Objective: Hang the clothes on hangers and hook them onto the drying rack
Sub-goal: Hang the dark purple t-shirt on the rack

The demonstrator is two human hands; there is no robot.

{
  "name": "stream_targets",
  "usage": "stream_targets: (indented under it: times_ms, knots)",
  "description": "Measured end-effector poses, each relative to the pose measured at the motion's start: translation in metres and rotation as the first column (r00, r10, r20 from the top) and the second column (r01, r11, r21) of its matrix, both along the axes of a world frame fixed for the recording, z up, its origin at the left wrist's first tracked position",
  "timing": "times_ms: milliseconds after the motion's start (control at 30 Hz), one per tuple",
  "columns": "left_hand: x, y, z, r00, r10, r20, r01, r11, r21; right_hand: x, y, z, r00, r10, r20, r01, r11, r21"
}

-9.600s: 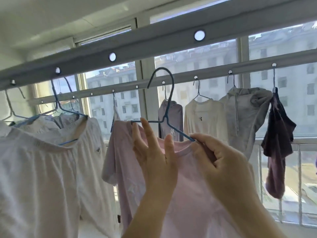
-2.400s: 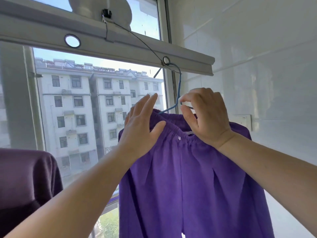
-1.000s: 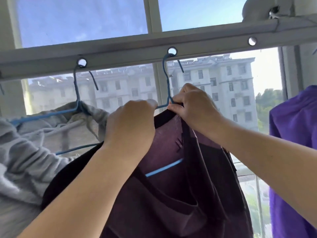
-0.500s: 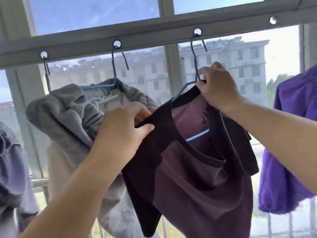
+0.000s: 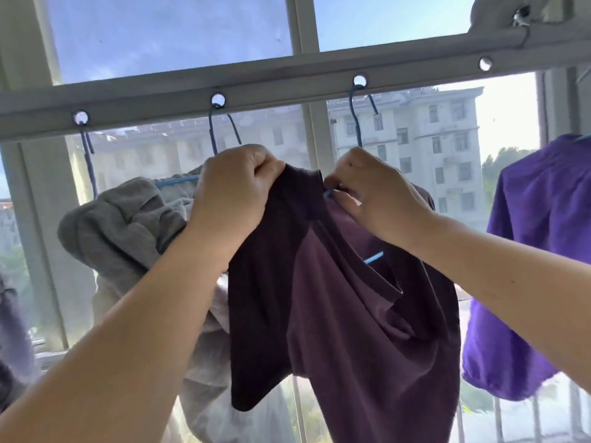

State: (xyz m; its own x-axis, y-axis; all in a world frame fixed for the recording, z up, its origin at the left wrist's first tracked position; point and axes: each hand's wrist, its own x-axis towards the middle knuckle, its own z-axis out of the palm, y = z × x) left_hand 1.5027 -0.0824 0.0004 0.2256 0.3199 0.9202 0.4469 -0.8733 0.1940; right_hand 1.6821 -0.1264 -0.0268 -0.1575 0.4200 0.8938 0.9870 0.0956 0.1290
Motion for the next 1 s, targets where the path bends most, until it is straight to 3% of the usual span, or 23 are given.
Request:
stream_targets:
  times_ms: [67, 233, 400, 567, 667, 767, 867, 1000]
  knots:
    - [0.009, 0.007, 0.014, 1.000, 0.016, -0.021, -0.017, 1.000, -0.012, 0.001, -0.001, 0.000, 1.000, 0.009, -0.006, -0.009, 1.000, -0.014]
    - [0.023, 0.002, 0.014, 0.941, -0.007, -0.337, -0.064, 0.978, -0.197, 0.002, -0.003, 0.000, 0.992, 0.118, -0.052, -0.118, 0.993, 0.014]
    - [0.015, -0.016, -0.008, 0.953, -0.052, -0.300, 0.001, 0.986, -0.168, 0.013, -0.011, -0.006, 0.964, 0.161, -0.211, -0.141, 0.985, 0.103]
    - [0.019, -0.034, -0.020, 0.945, -0.009, -0.326, -0.007, 0.999, -0.049, 0.050, -0.018, -0.015, 0.962, -0.011, -0.272, 0.070, 0.976, 0.208]
    - [0.019, -0.048, -0.020, 0.936, -0.034, -0.350, 0.009, 0.997, -0.073, 0.074, -0.020, -0.015, 0.900, -0.168, -0.403, 0.192, 0.981, 0.019]
    - [0.021, -0.056, -0.015, 0.903, 0.018, -0.429, -0.057, 0.995, -0.079, 0.093, -0.019, -0.013, 0.848, -0.130, -0.514, 0.039, 0.982, -0.184]
    - [0.020, -0.051, -0.010, 0.877, 0.139, -0.459, -0.187, 0.980, -0.061, 0.106, -0.013, -0.011, 0.868, -0.121, -0.482, 0.017, 0.977, -0.215]
    - [0.021, -0.038, -0.013, 0.903, 0.246, -0.353, -0.298, 0.949, -0.101, 0.116, 0.001, -0.002, 0.865, -0.111, -0.490, 0.014, 0.980, -0.198]
